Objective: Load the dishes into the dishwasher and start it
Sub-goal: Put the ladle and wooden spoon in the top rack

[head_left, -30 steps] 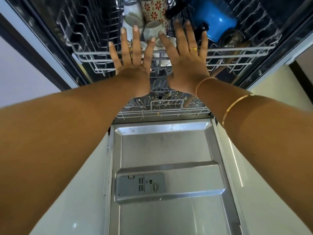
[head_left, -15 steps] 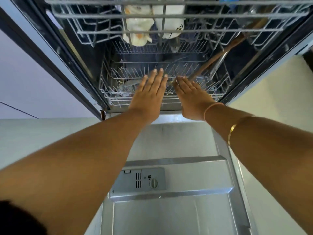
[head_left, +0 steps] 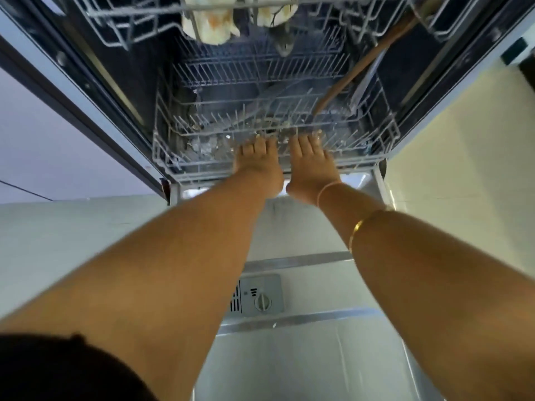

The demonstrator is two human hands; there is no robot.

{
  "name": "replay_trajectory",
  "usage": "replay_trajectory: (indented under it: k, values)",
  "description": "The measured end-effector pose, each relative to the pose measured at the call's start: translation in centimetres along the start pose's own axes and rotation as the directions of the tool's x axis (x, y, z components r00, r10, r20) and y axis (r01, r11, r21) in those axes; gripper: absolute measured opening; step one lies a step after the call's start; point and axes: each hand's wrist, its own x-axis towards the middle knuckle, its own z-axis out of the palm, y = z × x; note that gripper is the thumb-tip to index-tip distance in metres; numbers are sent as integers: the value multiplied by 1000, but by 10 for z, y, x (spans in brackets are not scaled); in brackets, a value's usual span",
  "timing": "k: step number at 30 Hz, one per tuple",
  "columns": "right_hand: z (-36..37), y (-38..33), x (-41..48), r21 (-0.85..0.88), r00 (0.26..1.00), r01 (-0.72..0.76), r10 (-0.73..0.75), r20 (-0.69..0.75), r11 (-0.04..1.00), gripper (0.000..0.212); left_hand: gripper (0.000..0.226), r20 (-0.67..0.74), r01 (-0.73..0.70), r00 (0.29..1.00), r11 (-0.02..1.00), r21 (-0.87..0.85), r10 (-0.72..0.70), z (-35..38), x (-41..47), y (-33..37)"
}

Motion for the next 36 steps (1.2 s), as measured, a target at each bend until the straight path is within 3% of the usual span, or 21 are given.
replay_trajectory:
  k: [7,12,20,24,30,33,36]
  values:
    - [1,-6,-64,48,993,-26,20,116,999,86,77,98,-52,994,997,50,47,16,-72,10]
    - [23,-8,-132,32,983,-28,22,181,999,84,86,225,-68,972,997,25,61,43,-133,27]
    - [42,-8,-241,112,958,-46,13,286,993,58,79,368,-132,924,990,44,106,85,-241,51]
    - [55,-10,-297,87,936,-57,22,353,995,55,83,490,-113,865,993,-15,106,100,-295,64]
    - [66,-15,-362,60,877,-79,41,478,995,53,83,499,-129,847,981,-148,186,116,-360,70]
    - [61,-13,-368,42,862,-67,36,506,997,53,85,497,-85,849,975,-206,178,116,-366,71]
    - [50,-15,-351,15,804,-97,69,591,995,45,81,556,-71,809,970,-232,192,109,-355,69]
